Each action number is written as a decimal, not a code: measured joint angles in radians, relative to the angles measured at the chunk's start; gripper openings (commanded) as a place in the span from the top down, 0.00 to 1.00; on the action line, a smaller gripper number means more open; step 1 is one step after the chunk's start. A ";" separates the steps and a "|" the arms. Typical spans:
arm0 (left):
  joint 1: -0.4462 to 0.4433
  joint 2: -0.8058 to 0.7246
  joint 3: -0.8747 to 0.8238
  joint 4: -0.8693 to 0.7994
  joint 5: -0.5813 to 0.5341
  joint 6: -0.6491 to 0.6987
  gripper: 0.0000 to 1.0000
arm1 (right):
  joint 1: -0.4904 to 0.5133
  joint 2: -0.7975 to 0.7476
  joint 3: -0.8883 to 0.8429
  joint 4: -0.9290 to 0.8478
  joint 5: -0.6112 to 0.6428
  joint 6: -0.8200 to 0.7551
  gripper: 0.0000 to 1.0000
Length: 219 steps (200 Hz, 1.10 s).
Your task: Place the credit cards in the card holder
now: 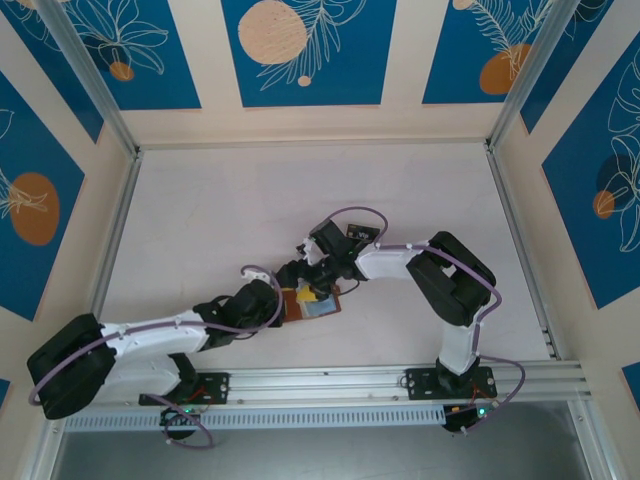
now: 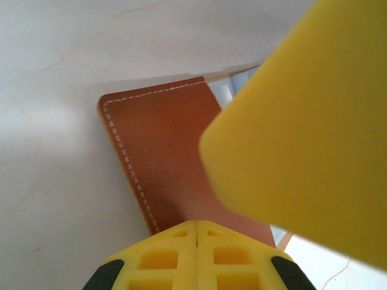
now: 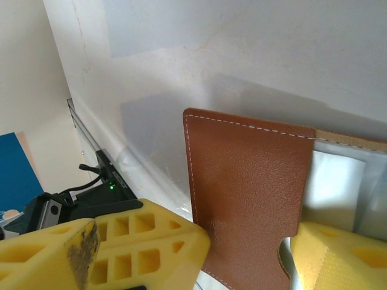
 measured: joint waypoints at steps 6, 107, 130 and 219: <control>-0.004 0.008 0.005 0.006 -0.003 0.000 1.00 | 0.000 0.000 -0.001 0.002 -0.002 0.000 0.16; -0.045 0.157 0.018 0.124 -0.129 -0.039 1.00 | -0.001 -0.031 0.018 -0.099 0.077 -0.084 0.16; -0.065 0.175 0.011 0.124 -0.140 -0.038 1.00 | -0.013 -0.054 0.034 -0.188 0.150 -0.140 0.18; -0.090 0.225 0.009 0.200 -0.181 -0.031 1.00 | -0.043 -0.139 0.035 -0.395 0.386 -0.259 0.44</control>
